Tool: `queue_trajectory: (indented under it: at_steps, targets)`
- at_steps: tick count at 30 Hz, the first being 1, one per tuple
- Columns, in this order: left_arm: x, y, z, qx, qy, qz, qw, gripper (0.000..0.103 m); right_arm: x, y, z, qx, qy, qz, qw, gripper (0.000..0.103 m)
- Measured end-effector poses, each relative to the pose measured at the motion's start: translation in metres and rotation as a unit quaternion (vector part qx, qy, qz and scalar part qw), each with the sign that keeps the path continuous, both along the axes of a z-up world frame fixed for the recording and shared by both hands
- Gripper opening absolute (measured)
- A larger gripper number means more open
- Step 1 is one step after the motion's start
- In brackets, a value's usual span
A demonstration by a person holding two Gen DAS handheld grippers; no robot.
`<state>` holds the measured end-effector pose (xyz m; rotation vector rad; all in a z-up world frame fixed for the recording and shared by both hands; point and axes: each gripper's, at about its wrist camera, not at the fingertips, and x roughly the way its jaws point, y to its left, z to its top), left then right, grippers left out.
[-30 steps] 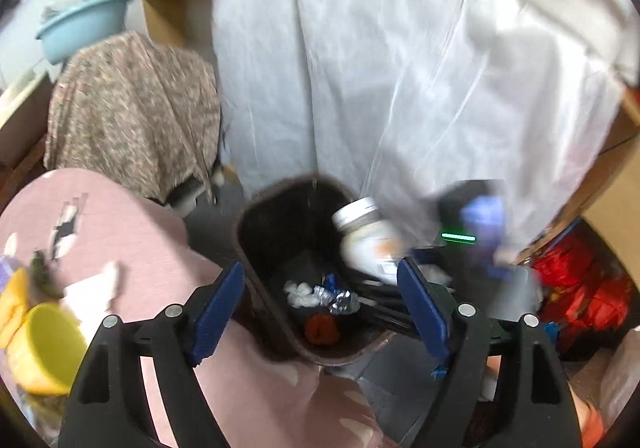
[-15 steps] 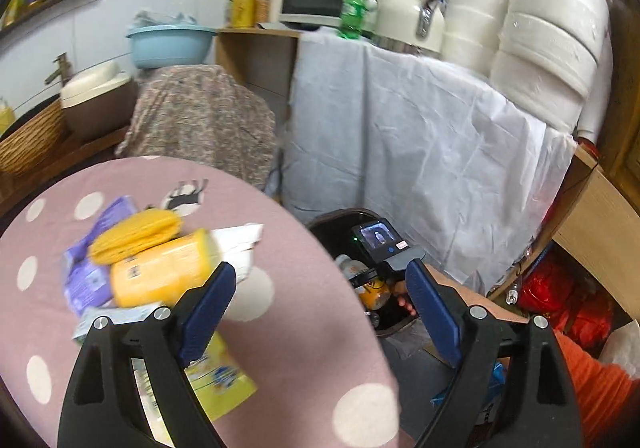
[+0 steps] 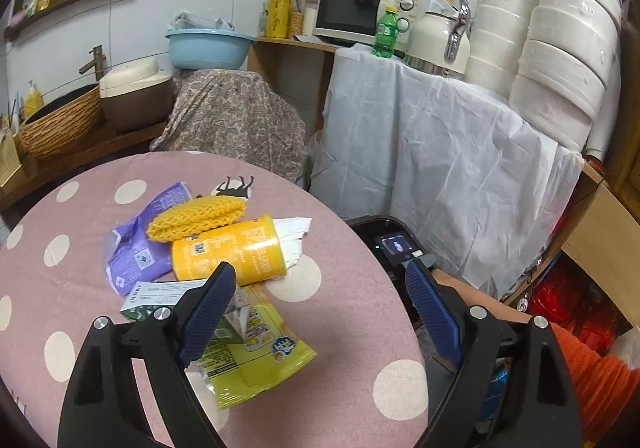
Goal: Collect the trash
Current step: 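Grasp the green milk carton with the right tool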
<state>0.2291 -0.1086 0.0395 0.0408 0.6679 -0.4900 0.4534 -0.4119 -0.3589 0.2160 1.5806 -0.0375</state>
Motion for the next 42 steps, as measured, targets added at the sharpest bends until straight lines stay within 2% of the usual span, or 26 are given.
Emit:
queue_trajectory:
  at_steps: [4,7,10,13,18,20,24,26,31,36,39,42]
  targets:
    - [-0.003,0.020,0.001,-0.008,-0.005,0.018,0.9998,0.086,-0.026,-0.002,0.035,0.015,-0.061,0.003,0.998,0.078]
    - [-0.007,0.043,0.001,-0.011,-0.010,0.048,0.9987,0.086,-0.048,0.000,0.068,-0.005,-0.113,0.010,0.993,0.078]
    - [-0.012,0.073,0.000,-0.014,-0.013,0.087,0.9960,0.086,-0.083,0.003,0.109,-0.016,-0.179,0.018,0.984,0.081]
    - [-0.018,0.101,-0.006,-0.014,-0.006,0.120,0.9927,0.086,-0.116,0.003,0.149,0.010,-0.235,0.006,0.972,0.081]
    - [-0.029,0.139,-0.030,-0.016,0.022,0.160,0.9867,0.086,-0.169,0.019,0.213,0.053,-0.322,-0.005,0.945,0.081]
    - [-0.032,0.149,-0.040,-0.013,0.035,0.169,0.9849,0.085,-0.188,0.037,0.240,0.070,-0.361,0.005,0.930,0.081]
    - [-0.043,0.164,-0.060,-0.030,0.065,0.177,0.9816,0.085,-0.215,0.080,0.284,0.097,-0.426,0.048,0.898,0.085]
    - [-0.048,0.167,-0.068,-0.033,0.074,0.174,0.9814,0.085,-0.224,0.112,0.305,0.100,-0.448,0.096,0.883,0.085]
    - [-0.064,0.170,-0.079,-0.044,0.089,0.158,0.9825,0.085,-0.229,0.191,0.343,0.074,-0.462,0.224,0.855,0.085]
    - [-0.075,0.166,-0.083,-0.041,0.090,0.141,0.9851,0.085,-0.211,0.263,0.367,0.055,-0.428,0.386,0.815,0.085]
    - [-0.079,0.165,-0.084,-0.043,0.090,0.136,0.9857,0.085,-0.194,0.295,0.379,0.013,-0.405,0.434,0.805,0.085]
    - [-0.080,0.164,-0.087,-0.050,0.095,0.130,0.9856,0.085,-0.175,0.325,0.375,-0.029,-0.373,0.480,0.793,0.085]
